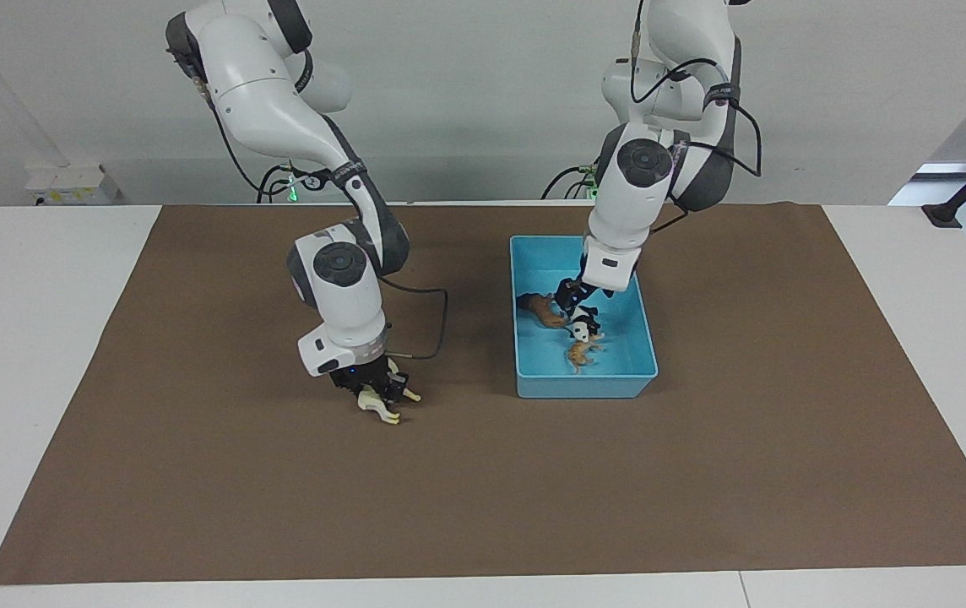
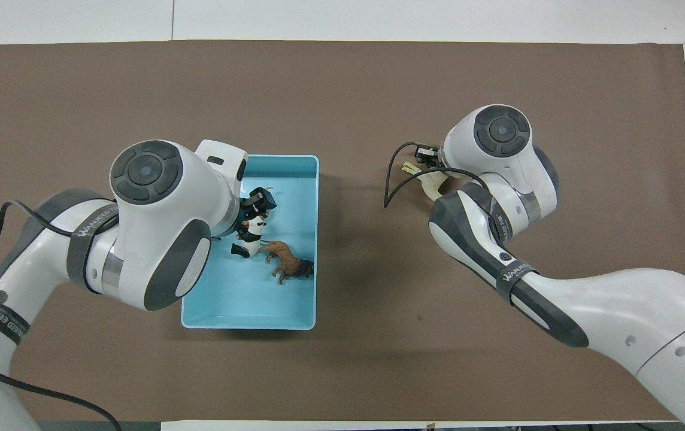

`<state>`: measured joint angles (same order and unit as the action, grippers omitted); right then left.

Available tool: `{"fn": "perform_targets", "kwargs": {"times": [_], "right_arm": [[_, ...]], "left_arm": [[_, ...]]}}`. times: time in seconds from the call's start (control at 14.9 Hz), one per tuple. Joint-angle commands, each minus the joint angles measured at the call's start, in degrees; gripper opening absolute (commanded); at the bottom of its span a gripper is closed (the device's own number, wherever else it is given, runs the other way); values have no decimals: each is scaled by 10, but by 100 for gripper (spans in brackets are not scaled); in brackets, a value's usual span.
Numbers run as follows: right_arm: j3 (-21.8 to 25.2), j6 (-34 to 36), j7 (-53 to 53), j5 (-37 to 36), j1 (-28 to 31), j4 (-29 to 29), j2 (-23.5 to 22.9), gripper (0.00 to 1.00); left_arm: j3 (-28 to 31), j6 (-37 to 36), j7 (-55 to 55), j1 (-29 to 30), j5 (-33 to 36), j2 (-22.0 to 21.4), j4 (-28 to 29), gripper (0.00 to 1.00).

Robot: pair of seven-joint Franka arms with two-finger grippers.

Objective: Put all toys into storage box
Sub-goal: 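Release the panda in the box and withdraw the left gripper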

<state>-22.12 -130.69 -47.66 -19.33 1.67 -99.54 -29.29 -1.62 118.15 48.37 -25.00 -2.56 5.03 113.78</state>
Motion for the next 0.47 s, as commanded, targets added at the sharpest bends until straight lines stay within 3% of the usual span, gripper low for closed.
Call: {"fn": "perform_targets", "kwargs": {"times": [0.0,0.2,0.4], "right_arm": [[-5,117,9,-1,-37,99,6,0],[-7,276,5,40,-96,233,12,0],[-12,340,-1,69,-123,306,23,0]], "left_arm": [[5,-28,-12,21,-3,-16,-30,100],[5,-89,-89,71,1,-29,-79,100],[5,-179,-213,134,1,-29,-138,100]]}}
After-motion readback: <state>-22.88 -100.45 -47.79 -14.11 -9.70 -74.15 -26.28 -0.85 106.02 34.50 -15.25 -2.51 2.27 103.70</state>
